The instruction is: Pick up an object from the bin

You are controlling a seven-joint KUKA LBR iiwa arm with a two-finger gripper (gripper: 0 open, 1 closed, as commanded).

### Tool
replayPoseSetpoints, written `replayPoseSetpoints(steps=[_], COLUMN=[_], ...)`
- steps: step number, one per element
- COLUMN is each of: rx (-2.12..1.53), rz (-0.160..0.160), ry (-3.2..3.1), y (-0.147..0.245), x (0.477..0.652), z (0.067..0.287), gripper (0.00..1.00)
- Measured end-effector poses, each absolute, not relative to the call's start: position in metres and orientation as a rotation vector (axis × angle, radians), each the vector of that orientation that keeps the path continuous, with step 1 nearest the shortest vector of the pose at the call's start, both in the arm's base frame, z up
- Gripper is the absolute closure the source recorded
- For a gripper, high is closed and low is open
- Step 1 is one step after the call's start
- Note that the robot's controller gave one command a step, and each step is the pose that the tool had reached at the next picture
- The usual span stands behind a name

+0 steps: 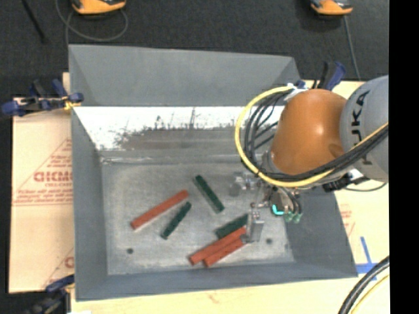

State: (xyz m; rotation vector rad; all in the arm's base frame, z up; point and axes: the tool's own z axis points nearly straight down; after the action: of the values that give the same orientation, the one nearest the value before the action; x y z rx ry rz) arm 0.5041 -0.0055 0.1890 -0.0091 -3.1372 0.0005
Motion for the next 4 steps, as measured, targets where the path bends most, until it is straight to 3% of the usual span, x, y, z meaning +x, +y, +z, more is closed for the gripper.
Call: replayPoseSetpoints(steps=[1, 2, 3, 4], rx=[0.343, 0.342, 0.802, 0.821], rz=[0.0, 0.001, 0.004, 0.008], ry=[-3.123, -3.125, -3.048, -3.048], y=[-0.012, -0.011, 0.003, -0.02], x=[0.496, 0.497, 0.575, 0.633], z=[0.068, 0.07, 0.148, 0.244], gripper=[0.0, 1.0, 1.0, 1.0])
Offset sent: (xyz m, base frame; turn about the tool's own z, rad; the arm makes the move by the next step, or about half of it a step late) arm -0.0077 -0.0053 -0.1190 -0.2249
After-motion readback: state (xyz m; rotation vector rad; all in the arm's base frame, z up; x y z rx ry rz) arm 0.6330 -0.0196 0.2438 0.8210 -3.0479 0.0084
